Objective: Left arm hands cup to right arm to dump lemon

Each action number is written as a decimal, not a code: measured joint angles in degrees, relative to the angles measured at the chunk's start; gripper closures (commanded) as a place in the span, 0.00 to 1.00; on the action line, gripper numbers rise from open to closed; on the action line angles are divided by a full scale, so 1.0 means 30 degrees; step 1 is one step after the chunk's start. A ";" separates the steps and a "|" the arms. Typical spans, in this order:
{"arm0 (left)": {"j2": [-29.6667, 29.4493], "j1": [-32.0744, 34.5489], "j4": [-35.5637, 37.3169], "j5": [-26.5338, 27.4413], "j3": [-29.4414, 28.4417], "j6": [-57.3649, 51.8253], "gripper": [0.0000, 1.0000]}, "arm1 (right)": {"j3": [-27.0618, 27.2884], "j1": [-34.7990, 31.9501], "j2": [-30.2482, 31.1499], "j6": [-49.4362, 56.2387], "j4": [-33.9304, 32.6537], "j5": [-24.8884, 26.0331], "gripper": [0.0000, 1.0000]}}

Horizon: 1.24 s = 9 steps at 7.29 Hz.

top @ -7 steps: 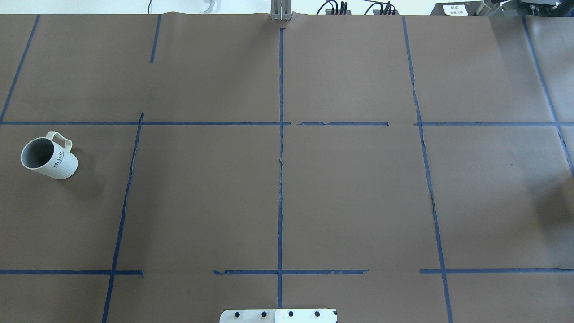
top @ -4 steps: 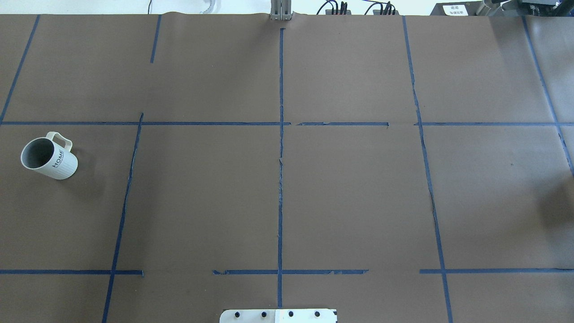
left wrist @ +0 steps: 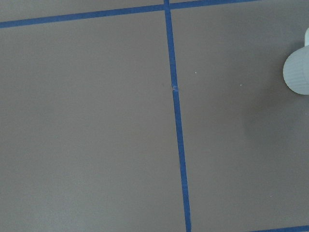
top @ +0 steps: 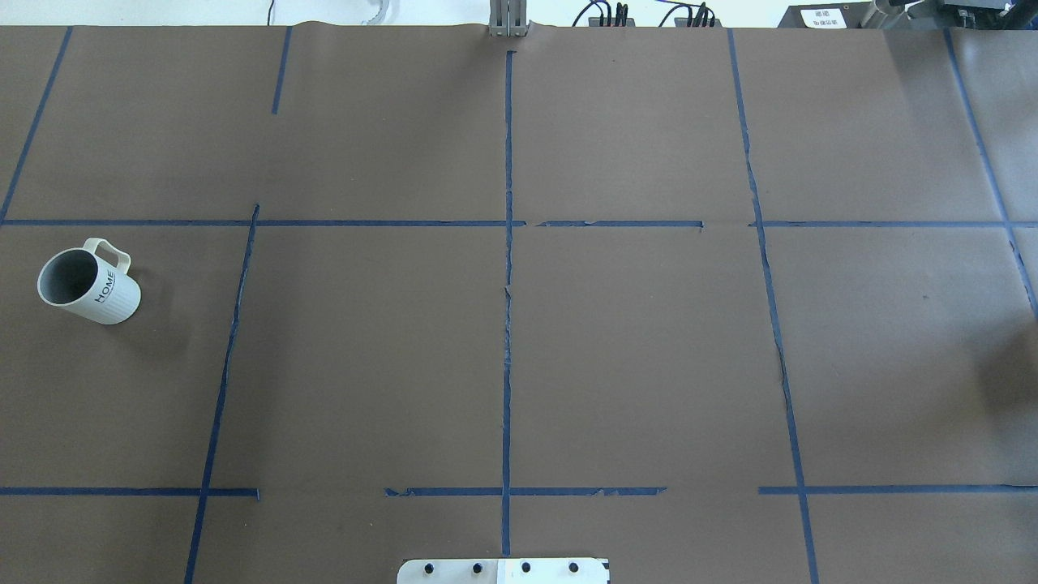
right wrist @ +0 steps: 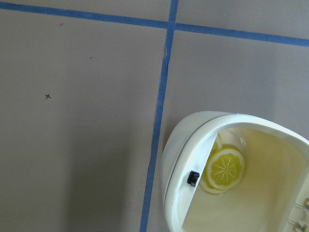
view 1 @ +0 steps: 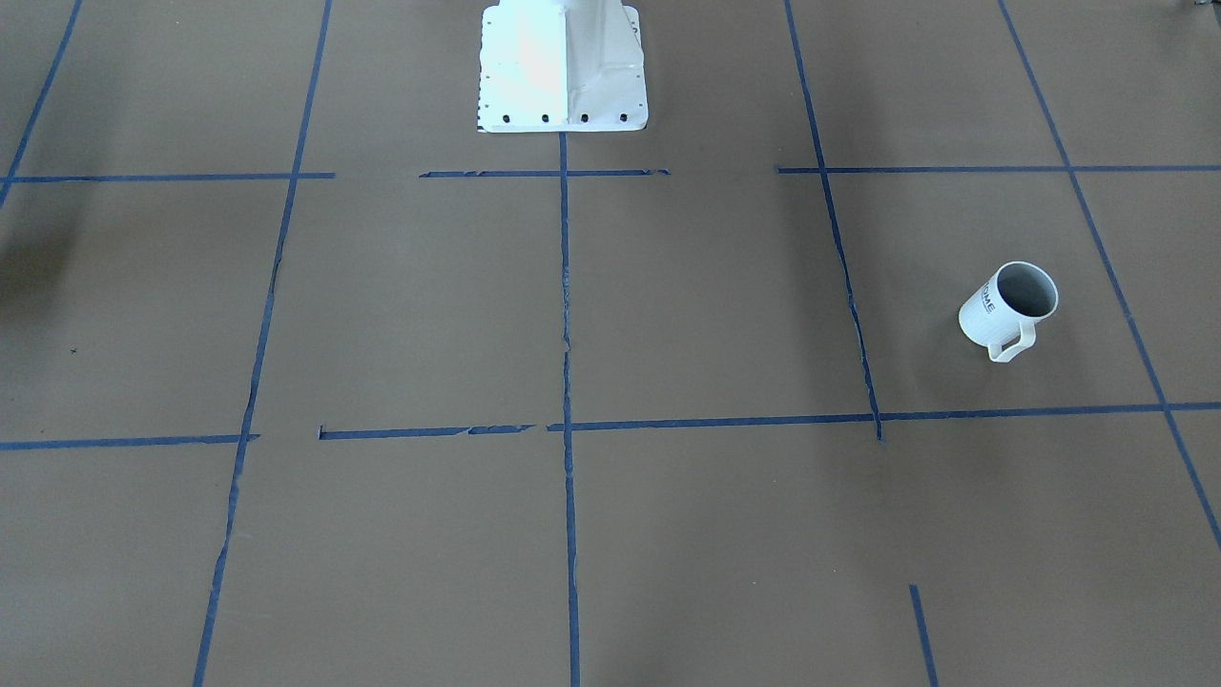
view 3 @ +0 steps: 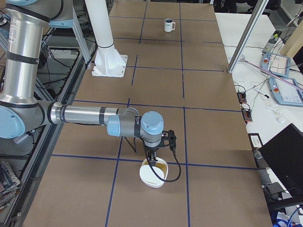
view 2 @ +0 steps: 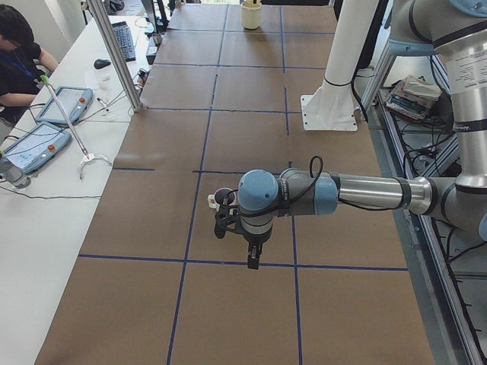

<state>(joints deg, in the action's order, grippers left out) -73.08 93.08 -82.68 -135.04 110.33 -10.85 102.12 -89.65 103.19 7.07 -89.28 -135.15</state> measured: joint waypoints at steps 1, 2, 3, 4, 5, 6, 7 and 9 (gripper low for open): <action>0.0014 -0.0001 0.0110 0.0008 -0.0131 0.0019 0.00 | 0.0060 0.0000 -0.0061 -0.0024 0.0006 -0.0011 0.00; 0.0028 -0.0001 0.0172 0.0026 -0.0350 0.0033 0.00 | 0.0273 0.0000 -0.0189 -0.0063 -0.0055 -0.0026 0.00; 0.0035 -0.0011 0.0197 0.0051 -0.0531 0.0038 0.00 | 0.0589 0.0005 -0.0279 -0.0117 -0.0177 -0.0033 0.00; 0.0041 -0.0015 0.0200 0.0058 -0.0710 0.0040 0.00 | 0.0768 0.0029 -0.0392 -0.0174 -0.0237 -0.0009 0.00; 0.0061 -0.0014 0.0206 0.0057 -0.0851 0.0041 0.00 | 0.0819 0.0043 -0.0535 -0.0218 -0.0258 0.0062 0.00; 0.0081 -0.0020 0.0211 0.0065 -0.0953 0.0041 0.00 | 0.0829 0.0045 -0.0623 -0.0237 -0.0266 0.0124 0.00; 0.0091 -0.0027 0.0185 0.0069 -0.1035 0.0042 0.00 | 0.0837 0.0040 -0.0649 -0.0238 -0.0269 0.0160 0.00; 0.0042 -0.0029 0.0056 0.0073 -0.1049 0.0036 0.00 | 0.0790 0.0031 -0.0598 -0.0222 -0.0239 0.0192 0.00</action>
<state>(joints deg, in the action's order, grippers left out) -72.95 92.99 -82.51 -134.82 107.18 -10.74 104.49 -89.56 101.40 6.41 -89.99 -134.58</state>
